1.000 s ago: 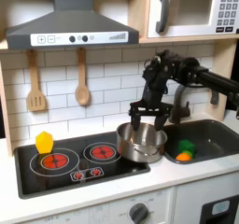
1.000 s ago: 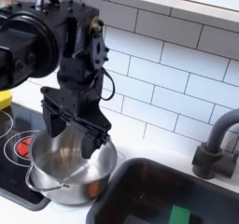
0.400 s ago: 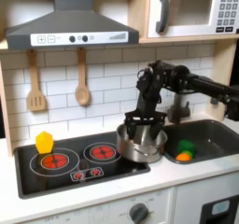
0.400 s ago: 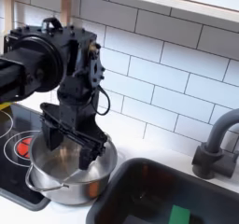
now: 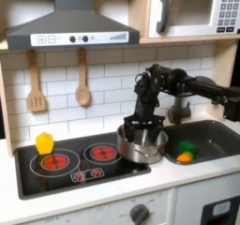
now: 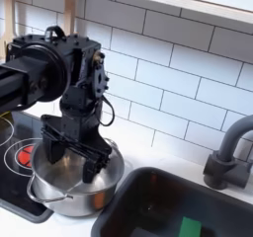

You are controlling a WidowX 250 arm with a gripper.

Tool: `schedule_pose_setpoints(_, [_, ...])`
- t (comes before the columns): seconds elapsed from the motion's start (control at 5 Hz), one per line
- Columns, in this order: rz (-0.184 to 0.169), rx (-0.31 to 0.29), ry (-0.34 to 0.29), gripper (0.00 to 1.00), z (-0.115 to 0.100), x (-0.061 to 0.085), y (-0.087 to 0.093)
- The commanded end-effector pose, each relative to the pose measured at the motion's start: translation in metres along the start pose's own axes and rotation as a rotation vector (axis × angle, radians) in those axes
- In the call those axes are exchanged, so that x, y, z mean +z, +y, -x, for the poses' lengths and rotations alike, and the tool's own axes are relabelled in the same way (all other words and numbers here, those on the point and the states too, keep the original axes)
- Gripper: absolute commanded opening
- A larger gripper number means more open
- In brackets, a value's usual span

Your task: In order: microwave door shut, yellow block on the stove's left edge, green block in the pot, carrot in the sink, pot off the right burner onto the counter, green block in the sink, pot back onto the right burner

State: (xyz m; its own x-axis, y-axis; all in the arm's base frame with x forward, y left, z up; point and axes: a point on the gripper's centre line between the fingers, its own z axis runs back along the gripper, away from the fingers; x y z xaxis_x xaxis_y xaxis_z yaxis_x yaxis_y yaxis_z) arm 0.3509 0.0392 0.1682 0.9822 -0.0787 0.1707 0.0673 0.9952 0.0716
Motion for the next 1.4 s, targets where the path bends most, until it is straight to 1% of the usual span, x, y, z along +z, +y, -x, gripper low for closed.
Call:
schedule_pose_setpoints(0.0, [-0.011, 0.018, 0.013, 1.00, 0.010, 0.001, 0.017])
schedule_pose_setpoints(0.2, [-0.010, 0.018, 0.024, 1.00, 0.012, -0.004, 0.025])
schedule_pose_setpoints(0.4, [-0.015, 0.021, 0.020, 1.00, 0.013, -0.003, 0.035])
schedule_pose_setpoints(0.6, [-0.019, 0.029, 0.023, 1.00, 0.015, -0.004, 0.042])
schedule_pose_setpoints(1.0, [-0.018, 0.034, 0.016, 1.00, 0.013, -0.007, 0.052])
schedule_pose_setpoints(1.2, [-0.029, 0.036, 0.001, 1.00, 0.012, -0.003, 0.060])
